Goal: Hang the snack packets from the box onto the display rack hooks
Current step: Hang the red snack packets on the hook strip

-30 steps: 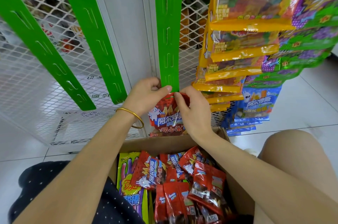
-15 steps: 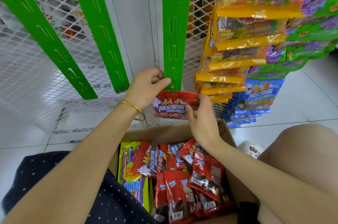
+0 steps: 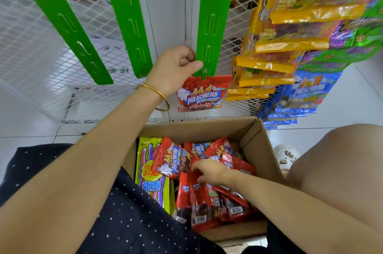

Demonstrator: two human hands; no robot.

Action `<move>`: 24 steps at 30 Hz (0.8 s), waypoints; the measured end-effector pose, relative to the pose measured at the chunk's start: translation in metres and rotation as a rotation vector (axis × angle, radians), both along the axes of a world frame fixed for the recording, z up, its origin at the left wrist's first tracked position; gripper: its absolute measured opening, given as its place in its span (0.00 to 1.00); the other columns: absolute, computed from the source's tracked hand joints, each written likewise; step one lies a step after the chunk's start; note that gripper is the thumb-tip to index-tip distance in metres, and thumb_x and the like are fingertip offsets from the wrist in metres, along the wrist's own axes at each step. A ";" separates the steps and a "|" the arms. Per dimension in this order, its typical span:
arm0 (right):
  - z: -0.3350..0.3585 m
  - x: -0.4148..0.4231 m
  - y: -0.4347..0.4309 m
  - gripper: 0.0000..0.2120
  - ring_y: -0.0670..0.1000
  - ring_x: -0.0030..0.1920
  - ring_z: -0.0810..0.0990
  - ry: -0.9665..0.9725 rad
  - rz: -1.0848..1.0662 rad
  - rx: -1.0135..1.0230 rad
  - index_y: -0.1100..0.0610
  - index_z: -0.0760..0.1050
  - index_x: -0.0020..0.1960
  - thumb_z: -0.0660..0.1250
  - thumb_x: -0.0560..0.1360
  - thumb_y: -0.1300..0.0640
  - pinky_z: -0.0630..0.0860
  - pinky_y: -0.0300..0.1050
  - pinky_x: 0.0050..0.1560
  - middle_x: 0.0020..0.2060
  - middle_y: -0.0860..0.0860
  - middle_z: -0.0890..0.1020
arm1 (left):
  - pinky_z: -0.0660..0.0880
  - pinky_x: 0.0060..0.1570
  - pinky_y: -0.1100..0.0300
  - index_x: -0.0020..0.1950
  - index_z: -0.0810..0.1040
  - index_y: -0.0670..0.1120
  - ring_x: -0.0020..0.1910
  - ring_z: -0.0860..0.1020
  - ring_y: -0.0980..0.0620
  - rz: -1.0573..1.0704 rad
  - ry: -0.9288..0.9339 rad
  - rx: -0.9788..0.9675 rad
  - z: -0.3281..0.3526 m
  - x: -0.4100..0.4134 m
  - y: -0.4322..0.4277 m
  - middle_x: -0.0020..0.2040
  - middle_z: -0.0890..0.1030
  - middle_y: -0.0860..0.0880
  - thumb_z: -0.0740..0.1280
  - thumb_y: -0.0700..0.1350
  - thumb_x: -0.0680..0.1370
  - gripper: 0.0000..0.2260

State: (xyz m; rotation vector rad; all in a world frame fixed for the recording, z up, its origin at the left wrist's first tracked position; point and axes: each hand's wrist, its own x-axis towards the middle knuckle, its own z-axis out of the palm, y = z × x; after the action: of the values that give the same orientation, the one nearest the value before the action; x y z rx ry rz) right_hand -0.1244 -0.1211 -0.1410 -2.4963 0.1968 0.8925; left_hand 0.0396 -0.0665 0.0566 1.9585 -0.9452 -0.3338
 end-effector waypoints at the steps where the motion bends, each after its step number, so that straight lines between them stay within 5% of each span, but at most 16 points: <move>1: -0.001 0.001 -0.001 0.12 0.56 0.59 0.75 -0.006 -0.011 -0.024 0.57 0.73 0.57 0.66 0.75 0.60 0.71 0.47 0.54 0.59 0.55 0.77 | 0.64 0.26 0.71 0.36 0.68 0.52 0.23 0.67 0.63 0.001 -0.004 0.005 0.000 0.000 0.000 0.22 0.69 0.54 0.66 0.45 0.77 0.11; 2: 0.001 0.001 -0.003 0.05 0.56 0.57 0.76 -0.015 -0.015 -0.052 0.56 0.74 0.50 0.66 0.74 0.61 0.71 0.45 0.49 0.56 0.56 0.78 | 0.63 0.25 0.71 0.36 0.68 0.52 0.23 0.67 0.63 0.000 -0.009 0.007 0.001 -0.001 0.000 0.23 0.68 0.54 0.66 0.45 0.77 0.11; 4: 0.006 0.003 -0.010 0.10 0.56 0.50 0.80 -0.024 -0.064 -0.033 0.53 0.68 0.39 0.65 0.74 0.63 0.71 0.43 0.39 0.49 0.56 0.79 | 0.64 0.26 0.70 0.35 0.68 0.51 0.26 0.69 0.58 -0.005 -0.012 0.007 0.002 -0.002 0.000 0.24 0.69 0.52 0.65 0.45 0.77 0.12; 6: 0.012 0.002 -0.019 0.12 0.55 0.40 0.83 0.008 -0.169 0.136 0.55 0.66 0.38 0.63 0.75 0.67 0.75 0.40 0.31 0.41 0.55 0.78 | 0.66 0.30 0.64 0.36 0.68 0.51 0.31 0.72 0.51 -0.014 -0.009 0.009 0.003 -0.003 0.000 0.26 0.70 0.49 0.65 0.45 0.77 0.11; 9: 0.035 0.003 -0.030 0.09 0.51 0.35 0.79 -0.024 -0.280 0.272 0.56 0.69 0.41 0.60 0.75 0.68 0.77 0.44 0.35 0.37 0.52 0.76 | 0.65 0.30 0.62 0.36 0.68 0.52 0.33 0.70 0.51 -0.016 -0.015 0.014 0.003 -0.006 0.000 0.26 0.69 0.49 0.65 0.45 0.77 0.11; 12: 0.058 0.001 -0.036 0.12 0.49 0.34 0.71 -0.164 -0.415 0.336 0.57 0.69 0.35 0.62 0.77 0.56 0.70 0.45 0.39 0.34 0.51 0.72 | 0.66 0.30 0.65 0.37 0.69 0.51 0.30 0.70 0.53 -0.009 -0.033 0.018 0.003 -0.007 0.001 0.26 0.69 0.50 0.65 0.45 0.77 0.10; 14: 0.072 -0.002 -0.038 0.18 0.47 0.33 0.68 -0.250 -0.390 0.286 0.55 0.66 0.32 0.66 0.74 0.46 0.66 0.43 0.37 0.31 0.49 0.70 | 0.64 0.27 0.72 0.38 0.70 0.48 0.23 0.67 0.63 0.011 -0.053 0.012 0.003 -0.008 0.001 0.24 0.67 0.53 0.65 0.45 0.77 0.09; 16: 0.080 -0.006 -0.043 0.19 0.47 0.33 0.67 -0.347 -0.272 0.142 0.53 0.62 0.32 0.71 0.71 0.50 0.67 0.43 0.37 0.31 0.47 0.69 | 0.61 0.24 0.76 0.40 0.71 0.45 0.20 0.67 0.65 0.022 -0.065 0.005 0.003 -0.010 0.001 0.20 0.67 0.53 0.65 0.44 0.77 0.08; 19: 0.092 -0.010 -0.050 0.17 0.46 0.37 0.66 -0.513 -0.180 0.070 0.53 0.62 0.35 0.64 0.67 0.72 0.68 0.45 0.40 0.35 0.47 0.68 | 0.62 0.25 0.75 0.40 0.71 0.45 0.22 0.67 0.63 0.025 -0.086 0.004 0.003 -0.013 0.001 0.21 0.68 0.54 0.65 0.44 0.77 0.08; 21: 0.102 -0.016 -0.055 0.16 0.43 0.42 0.66 -0.567 -0.226 0.121 0.56 0.68 0.45 0.64 0.66 0.74 0.66 0.35 0.43 0.43 0.47 0.69 | 0.65 0.27 0.72 0.39 0.71 0.46 0.25 0.67 0.61 0.033 -0.091 0.005 0.002 -0.013 0.002 0.24 0.69 0.53 0.65 0.45 0.77 0.08; 24: 0.124 -0.023 -0.066 0.29 0.35 0.45 0.69 -0.578 -0.375 0.184 0.53 0.66 0.65 0.71 0.68 0.68 0.65 0.22 0.43 0.53 0.45 0.68 | 0.66 0.30 0.68 0.42 0.72 0.44 0.28 0.71 0.61 0.039 -0.090 0.007 0.003 -0.013 0.003 0.25 0.70 0.52 0.65 0.45 0.77 0.07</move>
State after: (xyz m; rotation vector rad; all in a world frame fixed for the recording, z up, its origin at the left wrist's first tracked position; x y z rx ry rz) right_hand -0.1470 -0.1870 -0.0167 -2.3214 0.3498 0.0255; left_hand 0.0262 -0.0633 0.0597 2.0100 -0.9631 -0.2283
